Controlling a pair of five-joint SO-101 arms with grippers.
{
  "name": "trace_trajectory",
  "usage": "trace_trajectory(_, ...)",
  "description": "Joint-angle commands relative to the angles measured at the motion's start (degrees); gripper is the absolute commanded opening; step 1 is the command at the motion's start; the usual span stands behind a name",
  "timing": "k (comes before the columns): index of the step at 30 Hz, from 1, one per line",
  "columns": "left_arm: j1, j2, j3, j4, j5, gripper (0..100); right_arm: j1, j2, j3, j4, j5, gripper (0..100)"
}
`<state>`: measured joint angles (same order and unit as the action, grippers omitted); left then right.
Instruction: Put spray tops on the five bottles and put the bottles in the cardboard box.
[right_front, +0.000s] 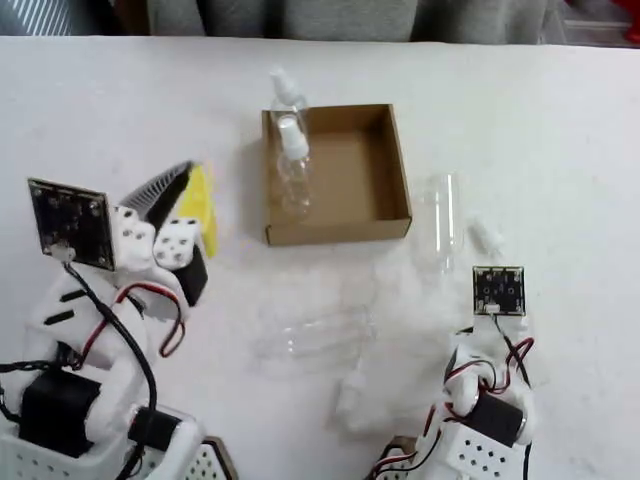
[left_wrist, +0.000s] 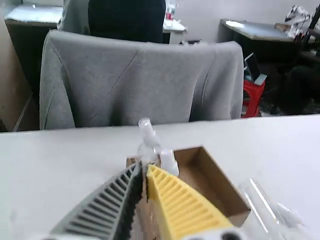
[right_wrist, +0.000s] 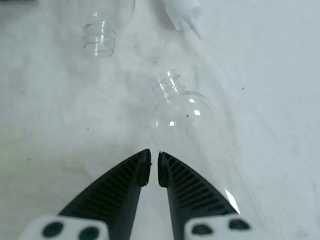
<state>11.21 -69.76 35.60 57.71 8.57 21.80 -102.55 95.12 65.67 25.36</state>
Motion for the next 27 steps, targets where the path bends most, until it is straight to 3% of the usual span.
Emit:
trace_trajectory(1,3.65,9.19,-3.87,7.3,0.26,3,0.22,-0.48,-0.09,0.57,0.62,1.8)
trace_trajectory(9,12.09,22.37,-4.75,13.1,-0.09,3,0.4,-0.48,-0.09,0.57,0.62,1.8)
trace_trajectory(14,20.79,22.64,-0.09,13.63,-13.45,4,0.4,-0.48,-0.09,0.57,0.62,1.8)
trace_trajectory(17,23.25,22.64,3.43,13.27,-16.79,4,0.31,-0.48,-0.09,0.57,0.62,1.8)
trace_trajectory(23,24.22,22.2,11.34,11.6,-22.51,4,0.31,-0.48,-0.09,0.57,0.62,1.8)
trace_trajectory(27,18.15,22.2,14.42,11.96,-23.47,3,0.4,-0.48,-0.09,0.57,0.7,1.8)
